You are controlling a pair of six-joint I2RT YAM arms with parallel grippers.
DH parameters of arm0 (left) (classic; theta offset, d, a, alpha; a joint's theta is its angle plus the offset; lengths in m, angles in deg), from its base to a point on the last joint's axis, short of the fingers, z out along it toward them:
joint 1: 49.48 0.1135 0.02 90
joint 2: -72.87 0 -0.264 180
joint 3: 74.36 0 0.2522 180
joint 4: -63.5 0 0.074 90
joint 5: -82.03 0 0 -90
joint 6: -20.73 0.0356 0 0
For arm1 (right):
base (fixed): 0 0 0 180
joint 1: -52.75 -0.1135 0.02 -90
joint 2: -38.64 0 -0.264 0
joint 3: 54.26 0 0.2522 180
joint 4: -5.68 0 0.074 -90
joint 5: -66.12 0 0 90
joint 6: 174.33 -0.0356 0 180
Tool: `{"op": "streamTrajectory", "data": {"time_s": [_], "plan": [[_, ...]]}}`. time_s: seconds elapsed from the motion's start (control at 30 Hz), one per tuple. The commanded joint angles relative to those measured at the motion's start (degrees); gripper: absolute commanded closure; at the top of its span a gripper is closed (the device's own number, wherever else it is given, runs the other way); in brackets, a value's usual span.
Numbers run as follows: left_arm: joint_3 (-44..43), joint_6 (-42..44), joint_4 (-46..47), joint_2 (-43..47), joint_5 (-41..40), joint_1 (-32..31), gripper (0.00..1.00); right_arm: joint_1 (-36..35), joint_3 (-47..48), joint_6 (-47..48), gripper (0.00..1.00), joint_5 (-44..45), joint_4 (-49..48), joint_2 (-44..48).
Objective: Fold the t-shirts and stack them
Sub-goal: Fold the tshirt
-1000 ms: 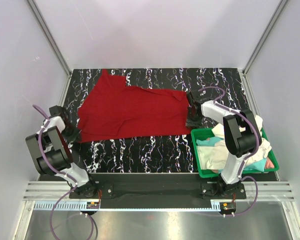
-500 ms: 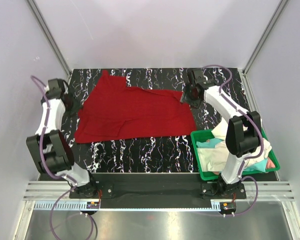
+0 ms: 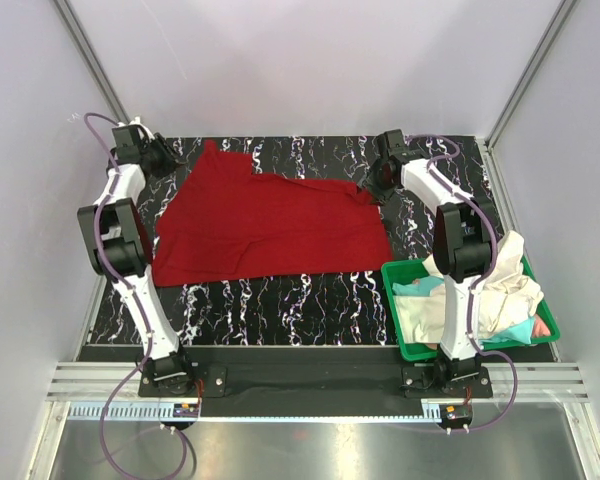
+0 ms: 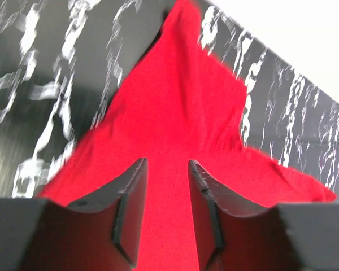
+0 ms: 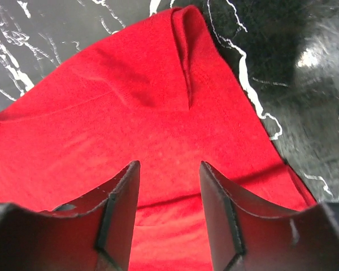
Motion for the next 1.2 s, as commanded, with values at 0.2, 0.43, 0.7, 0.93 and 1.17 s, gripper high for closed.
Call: {"op": "streamTrajectory", "data": {"time_s": [0.2, 0.43, 0.7, 0.93, 1.17], "plan": [[-12.5, 7.3, 8.0, -14.0, 4.5, -0.3, 0.55, 0.8, 4.9, 4.3, 0.5, -5.0, -3.8, -2.0], [-13.9, 5.6, 12.2, -18.6, 2.2, 0.0, 0.47, 2.0, 2.5, 4.3, 0.51, -7.0, -5.0, -2.0], [-20.5, 1.2, 4.3, -21.8, -1.7, -0.5, 0.47, 2.2, 2.0, 4.4, 0.5, -7.3, -4.5, -1.6], [-22.1, -2.4, -1.0, -23.3, -1.3, -0.4, 0.47, 2.6, 1.5, 2.6, 0.5, -9.1, -6.0, -2.8], [-26.9, -6.4, -5.5, -26.1, 1.4, -0.2, 0.48, 2.6, 3.8, 1.9, 0.5, -8.9, -4.5, -5.5]]}}
